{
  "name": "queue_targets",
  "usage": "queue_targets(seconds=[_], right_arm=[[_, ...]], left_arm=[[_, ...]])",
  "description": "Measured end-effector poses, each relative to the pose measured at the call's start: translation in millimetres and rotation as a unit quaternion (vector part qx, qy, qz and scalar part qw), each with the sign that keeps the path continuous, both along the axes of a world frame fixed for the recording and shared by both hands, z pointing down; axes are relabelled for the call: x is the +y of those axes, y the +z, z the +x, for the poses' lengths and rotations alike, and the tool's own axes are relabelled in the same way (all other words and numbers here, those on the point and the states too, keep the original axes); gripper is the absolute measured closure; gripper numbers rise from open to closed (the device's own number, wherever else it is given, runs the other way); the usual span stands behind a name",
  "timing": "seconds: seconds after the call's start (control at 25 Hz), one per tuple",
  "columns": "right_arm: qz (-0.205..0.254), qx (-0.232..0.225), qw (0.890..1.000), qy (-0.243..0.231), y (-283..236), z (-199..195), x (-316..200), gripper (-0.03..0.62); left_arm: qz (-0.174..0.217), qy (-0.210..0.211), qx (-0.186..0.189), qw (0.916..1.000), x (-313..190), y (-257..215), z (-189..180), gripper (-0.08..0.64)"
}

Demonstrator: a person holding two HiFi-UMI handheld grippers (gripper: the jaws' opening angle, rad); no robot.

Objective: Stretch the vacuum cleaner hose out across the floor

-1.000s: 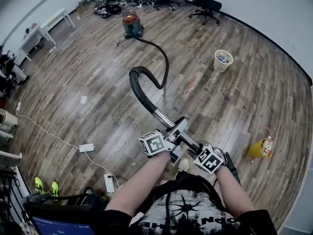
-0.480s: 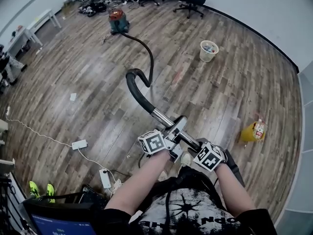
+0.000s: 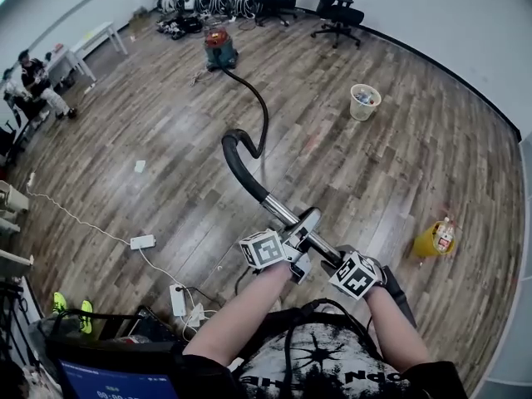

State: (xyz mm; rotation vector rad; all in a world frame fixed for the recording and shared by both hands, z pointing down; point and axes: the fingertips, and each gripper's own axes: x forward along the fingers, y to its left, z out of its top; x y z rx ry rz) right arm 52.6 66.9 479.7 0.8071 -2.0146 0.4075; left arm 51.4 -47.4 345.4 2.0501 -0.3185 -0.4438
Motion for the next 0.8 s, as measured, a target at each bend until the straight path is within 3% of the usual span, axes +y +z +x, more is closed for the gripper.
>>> queue_targets(seconds=[0.4, 0.8], right_arm=[[-0.022, -0.015, 0.999, -0.045, 18.3, 88.1, 97.4, 0.502], [-0.052, -0.041, 0.995, -0.079, 30.2, 116.8, 157.2, 0.501]], left_arm=[[-0.018, -0.033, -0.018, 0.9991, 92.8, 23.2, 83.7, 0.471], [-0.046, -0.067, -0.043, 0.9958, 145.8, 40.8, 110.6, 0.472]])
